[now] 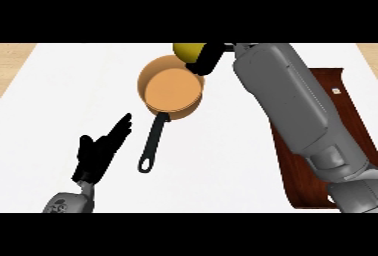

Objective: Pick the lemon from the tray and place it in the pot

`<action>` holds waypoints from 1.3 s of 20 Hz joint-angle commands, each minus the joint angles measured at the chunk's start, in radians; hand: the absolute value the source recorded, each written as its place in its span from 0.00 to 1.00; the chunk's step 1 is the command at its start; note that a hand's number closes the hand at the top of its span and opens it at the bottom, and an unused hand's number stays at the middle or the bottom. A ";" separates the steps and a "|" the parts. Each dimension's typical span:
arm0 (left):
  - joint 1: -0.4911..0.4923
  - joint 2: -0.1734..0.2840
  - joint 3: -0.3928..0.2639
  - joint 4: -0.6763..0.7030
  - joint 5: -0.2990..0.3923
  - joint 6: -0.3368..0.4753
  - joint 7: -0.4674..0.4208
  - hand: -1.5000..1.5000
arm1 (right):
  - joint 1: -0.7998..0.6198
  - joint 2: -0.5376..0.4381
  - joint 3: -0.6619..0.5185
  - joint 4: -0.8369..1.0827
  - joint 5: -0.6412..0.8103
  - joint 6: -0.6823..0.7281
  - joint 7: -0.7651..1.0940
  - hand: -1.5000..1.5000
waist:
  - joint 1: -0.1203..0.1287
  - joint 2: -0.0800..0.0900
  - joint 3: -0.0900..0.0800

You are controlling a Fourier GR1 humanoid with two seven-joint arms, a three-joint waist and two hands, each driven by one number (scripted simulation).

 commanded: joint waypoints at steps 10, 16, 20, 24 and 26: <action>-0.028 -0.019 -0.015 0.001 -0.018 0.003 0.021 0.50 | -0.179 0.157 0.229 0.362 0.250 0.014 0.162 1.00 | 0.034 0.008 -0.002; -0.064 -0.036 -0.019 0.053 -0.028 0.002 0.012 0.50 | -0.191 0.159 0.257 0.453 0.161 0.205 0.305 0.00 | 0.048 0.012 -0.003; -0.012 -0.044 -0.036 0.020 -0.042 0.008 -0.015 0.50 | -0.168 0.159 0.218 0.444 0.089 0.104 0.219 0.00 | 0.046 0.011 -0.002; -0.089 -0.039 -0.023 0.029 -0.031 0.002 0.039 0.50 | -0.124 0.159 0.089 0.349 -0.040 -0.124 0.136 0.00 | 0.052 0.017 0.001; -0.054 -0.026 -0.018 0.037 -0.024 -0.012 0.027 0.50 | -0.112 0.159 0.033 0.309 -0.126 -0.182 0.124 0.00 | 0.062 0.013 0.000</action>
